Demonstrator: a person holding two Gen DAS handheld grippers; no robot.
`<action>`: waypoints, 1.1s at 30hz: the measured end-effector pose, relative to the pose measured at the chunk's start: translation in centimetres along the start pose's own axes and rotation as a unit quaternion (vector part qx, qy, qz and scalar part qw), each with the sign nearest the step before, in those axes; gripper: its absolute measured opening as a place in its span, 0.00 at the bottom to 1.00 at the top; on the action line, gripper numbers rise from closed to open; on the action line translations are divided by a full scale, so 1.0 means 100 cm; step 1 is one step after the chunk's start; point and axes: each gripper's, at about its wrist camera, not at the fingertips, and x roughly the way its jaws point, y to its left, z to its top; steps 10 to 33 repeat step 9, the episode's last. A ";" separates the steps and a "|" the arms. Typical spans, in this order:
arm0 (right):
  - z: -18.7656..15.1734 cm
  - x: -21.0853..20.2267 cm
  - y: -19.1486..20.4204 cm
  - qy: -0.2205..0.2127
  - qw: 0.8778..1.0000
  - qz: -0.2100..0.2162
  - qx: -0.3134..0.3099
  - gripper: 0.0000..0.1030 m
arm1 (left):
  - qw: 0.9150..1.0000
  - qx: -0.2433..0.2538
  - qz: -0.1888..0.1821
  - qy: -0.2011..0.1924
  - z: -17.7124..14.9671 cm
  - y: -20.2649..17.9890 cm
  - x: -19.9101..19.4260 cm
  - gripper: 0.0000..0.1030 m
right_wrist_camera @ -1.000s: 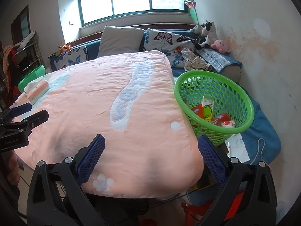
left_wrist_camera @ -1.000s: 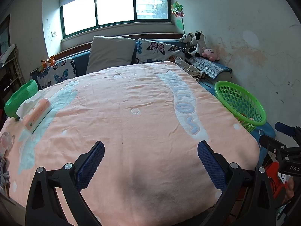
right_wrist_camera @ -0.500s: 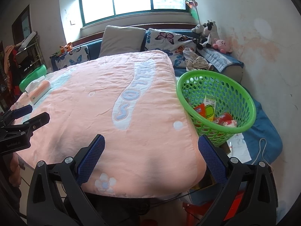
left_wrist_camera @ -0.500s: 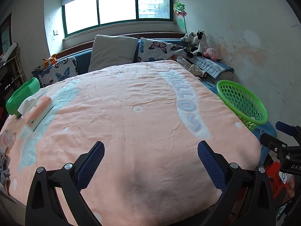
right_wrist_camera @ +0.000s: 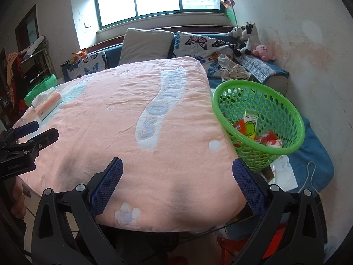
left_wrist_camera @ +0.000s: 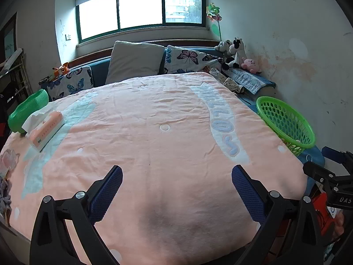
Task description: Collect trash
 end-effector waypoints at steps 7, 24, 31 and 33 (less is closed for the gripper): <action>0.001 0.003 0.002 0.000 1.000 0.006 -0.003 0.96 | 1.000 -0.006 0.004 0.007 -0.002 0.003 0.002 0.93; 0.001 0.003 0.005 0.000 1.000 0.007 -0.004 0.96 | 1.000 -0.009 0.005 0.007 -0.001 0.005 0.002 0.93; 0.001 0.003 0.005 0.000 1.000 0.007 -0.004 0.96 | 1.000 -0.009 0.005 0.007 -0.001 0.005 0.002 0.93; 0.001 0.003 0.005 0.000 1.000 0.007 -0.004 0.96 | 1.000 -0.009 0.005 0.007 -0.001 0.005 0.002 0.93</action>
